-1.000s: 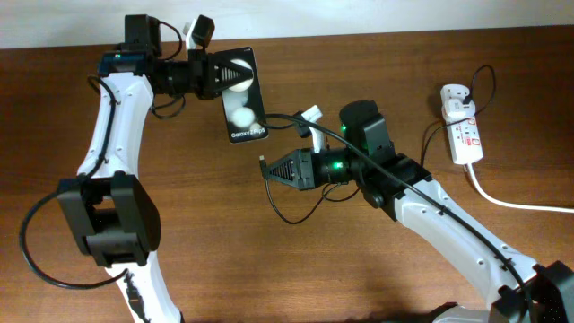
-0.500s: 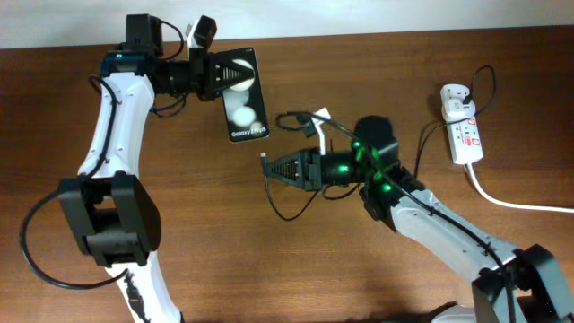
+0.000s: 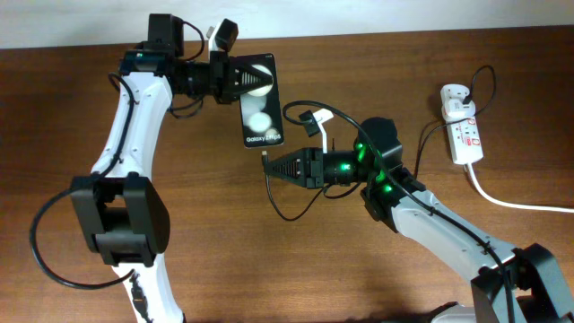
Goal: Plug charger to phone and switch on socket
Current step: 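Lift the plug with the right gripper toward the phone's bottom port, then push the plug into the phone's port with the right gripper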
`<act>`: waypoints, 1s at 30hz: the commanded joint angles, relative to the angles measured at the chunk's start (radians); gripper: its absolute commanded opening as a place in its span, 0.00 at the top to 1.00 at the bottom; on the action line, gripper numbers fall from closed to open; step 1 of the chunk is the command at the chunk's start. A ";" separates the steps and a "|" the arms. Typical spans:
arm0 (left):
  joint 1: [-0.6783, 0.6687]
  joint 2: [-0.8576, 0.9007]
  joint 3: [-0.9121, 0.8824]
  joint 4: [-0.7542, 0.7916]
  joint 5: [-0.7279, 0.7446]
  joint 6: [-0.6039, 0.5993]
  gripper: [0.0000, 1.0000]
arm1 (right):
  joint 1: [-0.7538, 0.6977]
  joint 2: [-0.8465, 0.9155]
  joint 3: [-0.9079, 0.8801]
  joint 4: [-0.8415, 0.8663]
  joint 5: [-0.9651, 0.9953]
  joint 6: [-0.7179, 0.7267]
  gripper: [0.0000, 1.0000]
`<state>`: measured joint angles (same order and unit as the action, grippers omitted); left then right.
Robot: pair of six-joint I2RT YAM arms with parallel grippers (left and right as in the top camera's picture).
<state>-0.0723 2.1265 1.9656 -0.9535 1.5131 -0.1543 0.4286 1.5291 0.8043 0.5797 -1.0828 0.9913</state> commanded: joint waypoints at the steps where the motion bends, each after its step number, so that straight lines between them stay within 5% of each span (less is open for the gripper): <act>1: -0.004 -0.002 0.011 0.001 0.025 -0.008 1.00 | -0.004 0.011 -0.008 0.016 -0.001 -0.004 0.96; 30: 0.031 -0.002 0.011 0.001 0.030 0.003 1.00 | -0.006 0.016 -0.008 0.027 0.003 0.114 0.96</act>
<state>-0.0513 2.1265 1.9656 -0.9535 1.5108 -0.1539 0.4278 1.5383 0.8040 0.5999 -1.0683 1.1038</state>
